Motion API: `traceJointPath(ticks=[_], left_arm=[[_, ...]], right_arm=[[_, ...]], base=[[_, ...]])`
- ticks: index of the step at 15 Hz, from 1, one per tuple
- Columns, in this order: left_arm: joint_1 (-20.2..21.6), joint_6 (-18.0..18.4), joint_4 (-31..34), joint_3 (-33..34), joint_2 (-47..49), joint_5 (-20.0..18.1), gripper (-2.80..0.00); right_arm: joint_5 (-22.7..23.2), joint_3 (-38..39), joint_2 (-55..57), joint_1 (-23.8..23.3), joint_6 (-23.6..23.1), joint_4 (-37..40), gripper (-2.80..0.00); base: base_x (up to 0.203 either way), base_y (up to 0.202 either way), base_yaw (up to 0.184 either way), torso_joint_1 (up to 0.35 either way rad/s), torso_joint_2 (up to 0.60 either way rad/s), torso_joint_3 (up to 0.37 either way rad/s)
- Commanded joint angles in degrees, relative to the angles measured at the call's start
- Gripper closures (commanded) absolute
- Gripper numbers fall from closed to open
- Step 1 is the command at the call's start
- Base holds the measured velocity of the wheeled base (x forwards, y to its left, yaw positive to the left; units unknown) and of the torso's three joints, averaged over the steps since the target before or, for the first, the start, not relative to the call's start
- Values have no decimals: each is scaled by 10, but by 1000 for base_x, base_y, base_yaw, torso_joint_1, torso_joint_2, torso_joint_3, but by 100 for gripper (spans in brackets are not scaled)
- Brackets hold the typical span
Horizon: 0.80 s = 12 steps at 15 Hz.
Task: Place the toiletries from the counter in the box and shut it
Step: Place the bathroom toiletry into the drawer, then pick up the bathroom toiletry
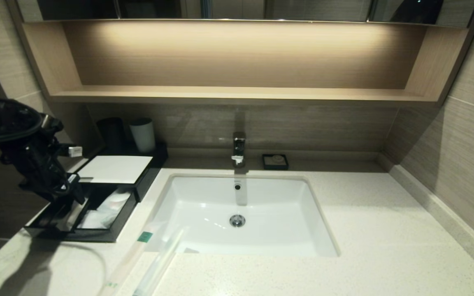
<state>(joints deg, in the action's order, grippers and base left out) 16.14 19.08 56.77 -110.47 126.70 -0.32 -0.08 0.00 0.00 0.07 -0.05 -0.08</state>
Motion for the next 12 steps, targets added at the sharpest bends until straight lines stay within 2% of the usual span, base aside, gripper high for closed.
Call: traceJointPath(ticks=[1, 4, 5, 6, 9, 12], left_arm=[[-3, 0, 8, 1, -40, -7, -280], [-4, -5, 27, 2, -90, -32, -280], [-8, -9, 36, 3, -107, -39, -48], [-13, -10, 51, 4, -125, -49, 0], [-43, -7, 130, 5, -179, -109, 0], [-91, -5, 212, 8, -213, -146, 0]], right_arm=[[0, 1, 0, 0, 0, 0, 0], [0, 0, 0, 0, 0, 0, 0], [0, 1, 0, 0, 0, -1, 0], [0, 1, -1, 0, 0, -1, 0], [0, 1, 0, 0, 0, -1, 0], [0, 1, -1, 0, 0, 0, 0]], base=[[0, 0, 0, 0, 0, 0], [0, 0, 0, 0, 0, 0], [0, 0, 0, 0, 0, 0], [0, 0, 0, 0, 0, 0], [0, 0, 0, 0, 0, 0], [0, 0, 0, 0, 0, 0]])
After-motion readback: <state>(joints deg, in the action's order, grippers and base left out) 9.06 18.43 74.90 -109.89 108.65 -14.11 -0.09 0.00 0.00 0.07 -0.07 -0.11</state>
